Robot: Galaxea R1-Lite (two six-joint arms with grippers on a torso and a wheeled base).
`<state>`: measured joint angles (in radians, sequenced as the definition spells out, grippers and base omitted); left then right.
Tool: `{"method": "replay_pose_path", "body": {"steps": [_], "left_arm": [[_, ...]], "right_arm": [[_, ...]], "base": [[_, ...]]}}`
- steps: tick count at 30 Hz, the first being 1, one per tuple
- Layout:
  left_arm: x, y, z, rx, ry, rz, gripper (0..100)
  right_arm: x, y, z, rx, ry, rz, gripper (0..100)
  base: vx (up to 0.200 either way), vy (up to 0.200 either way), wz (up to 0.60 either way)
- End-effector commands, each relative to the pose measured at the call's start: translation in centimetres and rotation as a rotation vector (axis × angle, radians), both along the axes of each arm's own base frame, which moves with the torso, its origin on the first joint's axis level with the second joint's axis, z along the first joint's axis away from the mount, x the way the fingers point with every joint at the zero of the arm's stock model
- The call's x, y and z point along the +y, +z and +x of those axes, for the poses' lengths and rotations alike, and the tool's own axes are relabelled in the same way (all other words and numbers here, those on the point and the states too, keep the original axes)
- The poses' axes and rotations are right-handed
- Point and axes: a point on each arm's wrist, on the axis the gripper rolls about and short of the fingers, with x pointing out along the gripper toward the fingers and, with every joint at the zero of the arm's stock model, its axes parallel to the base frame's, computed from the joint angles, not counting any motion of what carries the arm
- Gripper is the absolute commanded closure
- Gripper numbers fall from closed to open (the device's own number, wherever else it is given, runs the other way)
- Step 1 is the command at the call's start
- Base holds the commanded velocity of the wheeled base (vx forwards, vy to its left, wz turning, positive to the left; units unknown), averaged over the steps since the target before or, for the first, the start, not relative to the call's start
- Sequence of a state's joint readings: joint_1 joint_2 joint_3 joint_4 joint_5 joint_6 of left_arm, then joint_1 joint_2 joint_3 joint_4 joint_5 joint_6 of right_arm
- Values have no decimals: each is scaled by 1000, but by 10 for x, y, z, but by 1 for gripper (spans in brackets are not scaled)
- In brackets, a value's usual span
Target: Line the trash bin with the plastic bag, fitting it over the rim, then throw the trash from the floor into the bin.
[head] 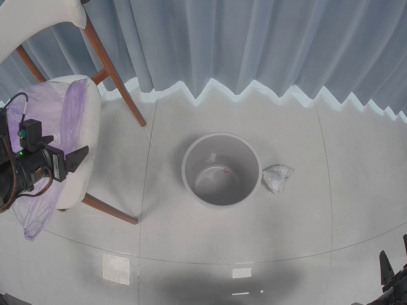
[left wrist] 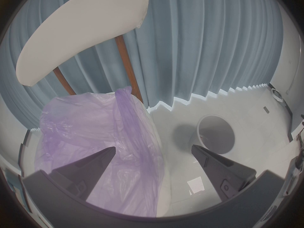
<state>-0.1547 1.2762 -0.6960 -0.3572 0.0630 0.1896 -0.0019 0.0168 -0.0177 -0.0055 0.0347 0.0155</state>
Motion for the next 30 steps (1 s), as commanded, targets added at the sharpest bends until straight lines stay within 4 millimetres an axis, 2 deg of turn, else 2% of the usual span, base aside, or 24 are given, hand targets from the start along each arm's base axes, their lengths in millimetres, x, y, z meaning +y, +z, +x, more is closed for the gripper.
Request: {"method": "replay_pose_path", "body": {"steps": [1,17,18,24,30], "left_arm": [[-5,-19,22,58,14,15,0],[5,-23,28,62,104,30,0],[6,-23,28,61,107,29,100],[7,-19,27,47,119,23,100],[11,-6,6,-16,118,3,100]], "right_arm": [[0,-5,0,0,1,0,0],[0,-5,0,0,1,0,0],[0,-5,0,0,1,0,0],[0,-5,0,0,1,1,0],[0,-5,0,0,1,1,0]], "base": [[0,0,0],[0,0,0],[0,0,0],[0,0,0],[0,0,0]]}}
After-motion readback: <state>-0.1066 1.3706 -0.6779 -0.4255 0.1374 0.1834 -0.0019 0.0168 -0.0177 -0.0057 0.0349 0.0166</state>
